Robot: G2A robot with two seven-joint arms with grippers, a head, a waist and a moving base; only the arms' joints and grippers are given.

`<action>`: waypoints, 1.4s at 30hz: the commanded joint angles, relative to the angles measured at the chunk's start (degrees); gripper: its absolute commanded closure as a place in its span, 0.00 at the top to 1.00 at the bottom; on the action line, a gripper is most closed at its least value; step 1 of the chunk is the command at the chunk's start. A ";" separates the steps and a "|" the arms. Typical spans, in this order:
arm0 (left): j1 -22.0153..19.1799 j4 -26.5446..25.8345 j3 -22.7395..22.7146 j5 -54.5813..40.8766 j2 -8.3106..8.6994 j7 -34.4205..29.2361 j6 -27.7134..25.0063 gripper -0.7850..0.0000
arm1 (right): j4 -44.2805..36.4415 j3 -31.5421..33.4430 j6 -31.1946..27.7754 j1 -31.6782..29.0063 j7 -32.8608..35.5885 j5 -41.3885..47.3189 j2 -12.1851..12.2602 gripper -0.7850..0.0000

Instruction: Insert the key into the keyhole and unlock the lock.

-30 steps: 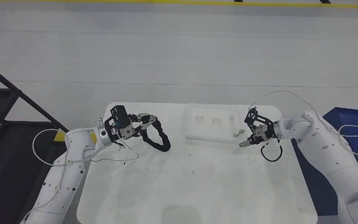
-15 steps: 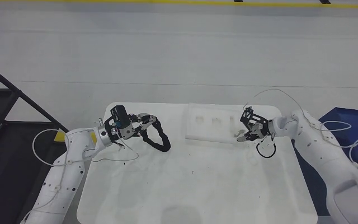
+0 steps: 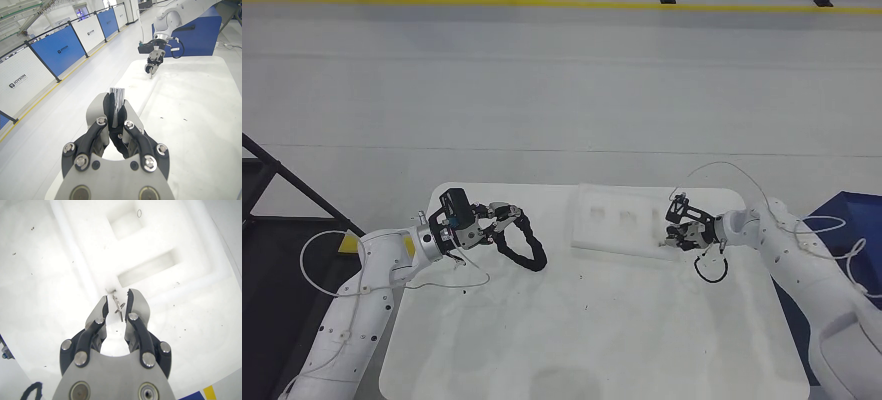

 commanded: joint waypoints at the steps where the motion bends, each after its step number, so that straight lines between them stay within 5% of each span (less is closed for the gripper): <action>1: 0.00 0.00 0.00 0.00 0.00 0.00 0.00 0.00 | 0.81 -0.17 0.00 0.29 -0.64 -0.67 -0.19 0.03; 16: 0.00 0.00 0.00 0.00 0.00 0.00 0.00 0.00 | -2.14 -1.09 0.00 2.54 -0.37 -4.73 0.26 0.00; 42: 0.00 0.00 0.00 0.00 0.00 0.00 0.00 0.00 | -30.11 1.80 2.55 0.82 29.37 4.99 8.02 0.00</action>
